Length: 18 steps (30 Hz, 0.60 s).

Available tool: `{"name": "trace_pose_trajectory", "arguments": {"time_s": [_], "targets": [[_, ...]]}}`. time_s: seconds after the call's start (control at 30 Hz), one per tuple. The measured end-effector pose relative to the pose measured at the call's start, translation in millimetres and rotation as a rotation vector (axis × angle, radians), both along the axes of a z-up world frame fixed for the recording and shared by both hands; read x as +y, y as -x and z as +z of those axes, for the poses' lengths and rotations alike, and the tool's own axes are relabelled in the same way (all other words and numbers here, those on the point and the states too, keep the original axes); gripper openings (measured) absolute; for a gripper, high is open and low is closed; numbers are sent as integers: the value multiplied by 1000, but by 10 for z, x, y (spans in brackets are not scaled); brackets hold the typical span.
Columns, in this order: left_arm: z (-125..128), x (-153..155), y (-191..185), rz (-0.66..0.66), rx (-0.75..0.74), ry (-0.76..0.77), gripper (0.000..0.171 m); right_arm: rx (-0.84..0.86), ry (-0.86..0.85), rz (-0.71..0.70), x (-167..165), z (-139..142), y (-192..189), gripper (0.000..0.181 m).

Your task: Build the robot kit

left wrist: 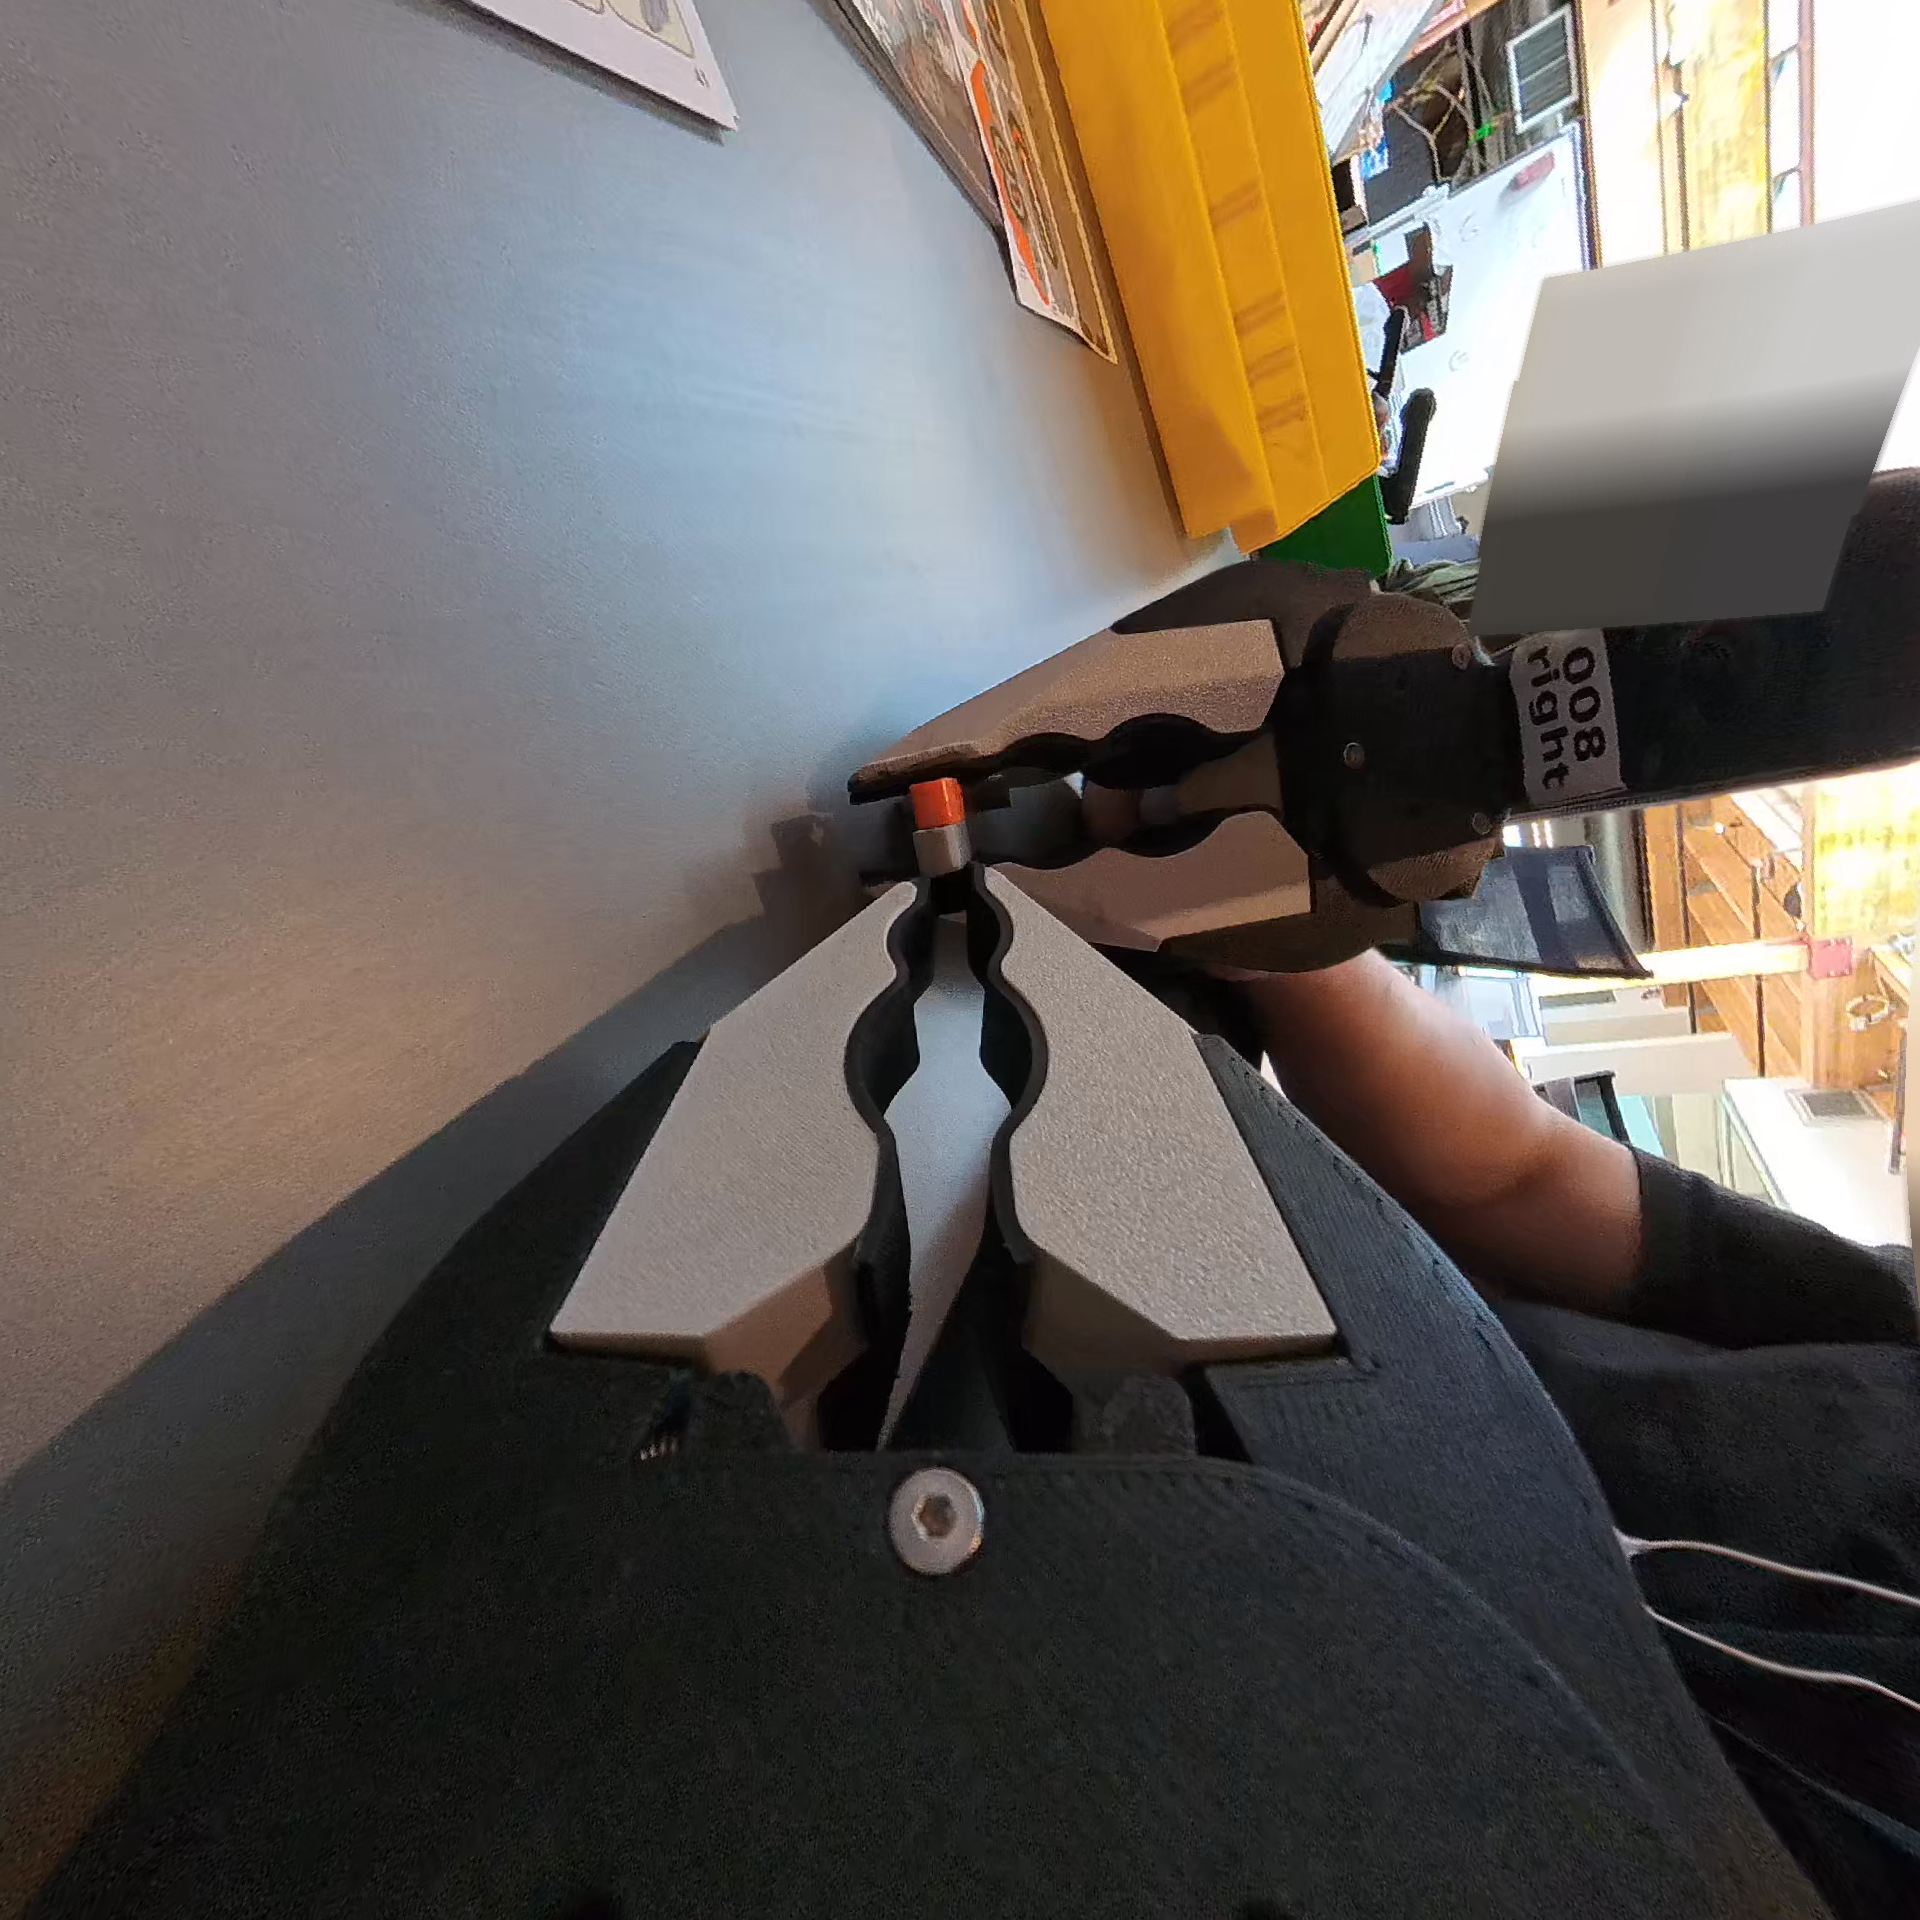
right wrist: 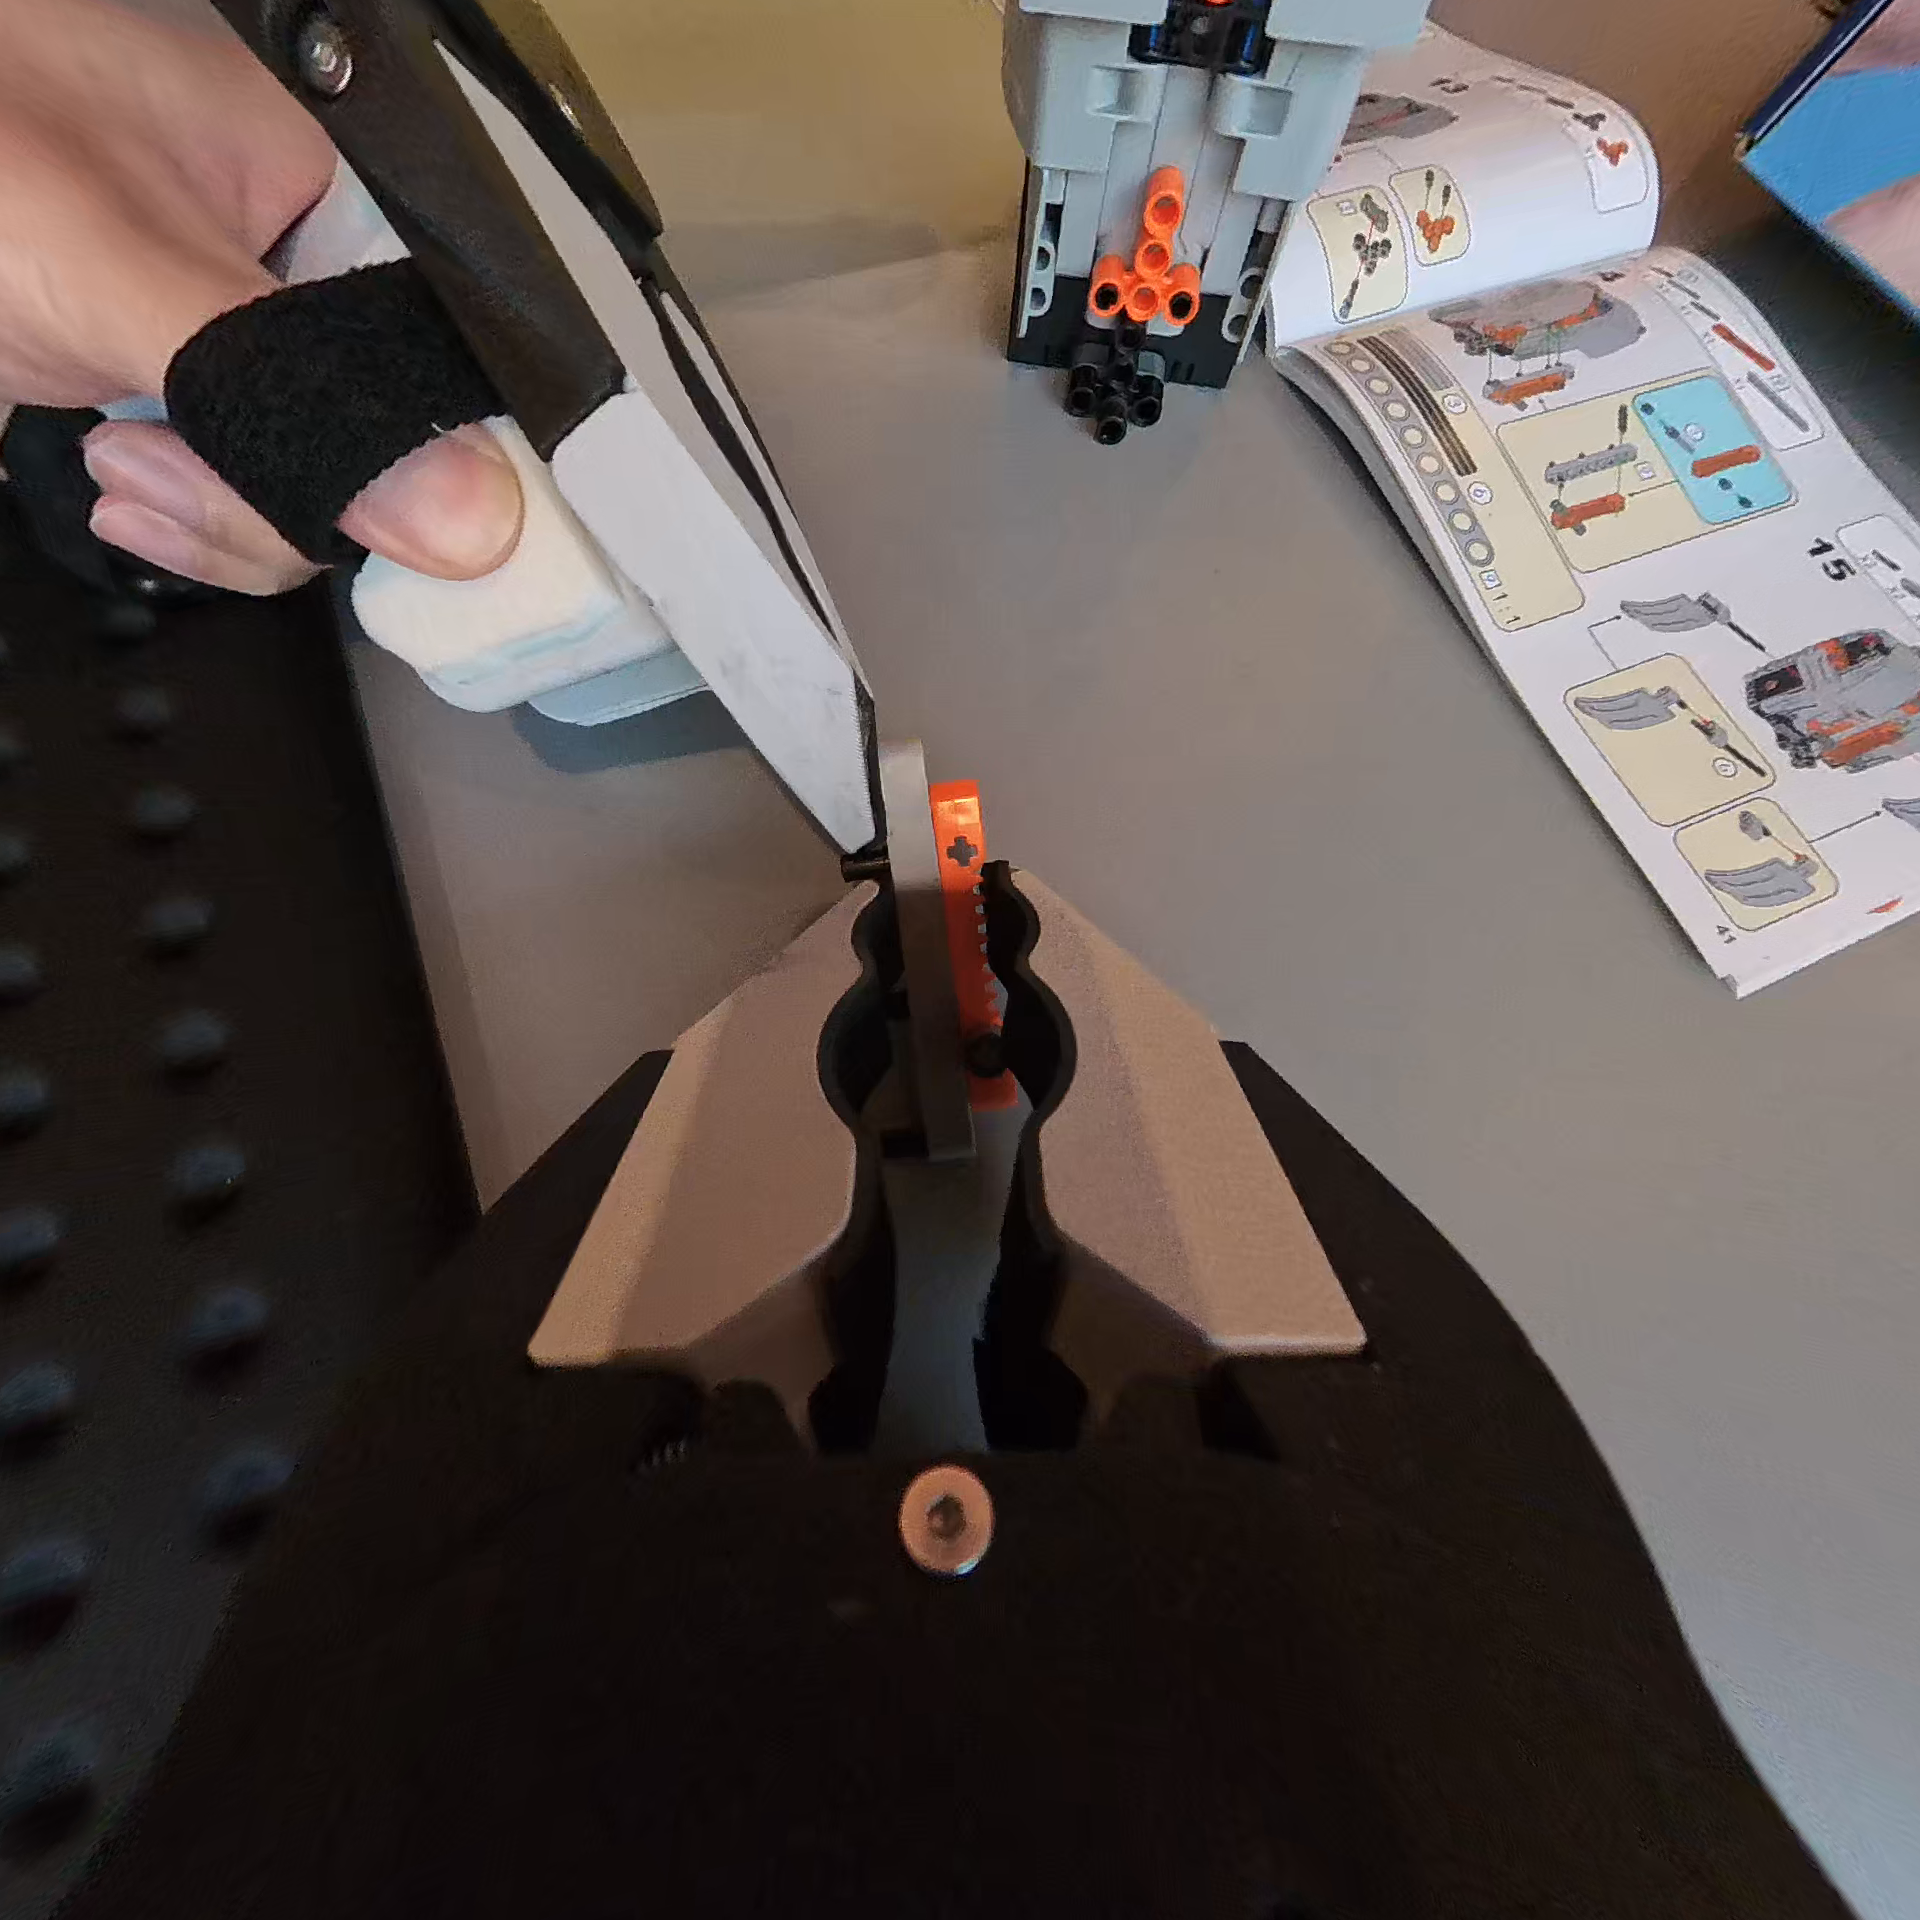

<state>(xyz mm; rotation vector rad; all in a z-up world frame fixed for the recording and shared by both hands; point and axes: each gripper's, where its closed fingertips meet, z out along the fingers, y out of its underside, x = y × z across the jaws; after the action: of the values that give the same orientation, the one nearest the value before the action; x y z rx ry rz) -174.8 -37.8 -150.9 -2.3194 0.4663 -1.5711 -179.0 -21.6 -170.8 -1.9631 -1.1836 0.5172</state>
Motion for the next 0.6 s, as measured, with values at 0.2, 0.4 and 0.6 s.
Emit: {"name": "trace_pose_trajectory", "arguments": {"time_s": [0.2,0.4,0.6], "targets": [[-5,5,10,11,12,-17,4,21,40,-15,3,-8,3,16],[-1,-6,14,17,20,-36,4,32,55,-9,-4,-7,7,16],[-4,-18,21,24,21,-38,4,34,59,-3,-10,-8,12,16]]}}
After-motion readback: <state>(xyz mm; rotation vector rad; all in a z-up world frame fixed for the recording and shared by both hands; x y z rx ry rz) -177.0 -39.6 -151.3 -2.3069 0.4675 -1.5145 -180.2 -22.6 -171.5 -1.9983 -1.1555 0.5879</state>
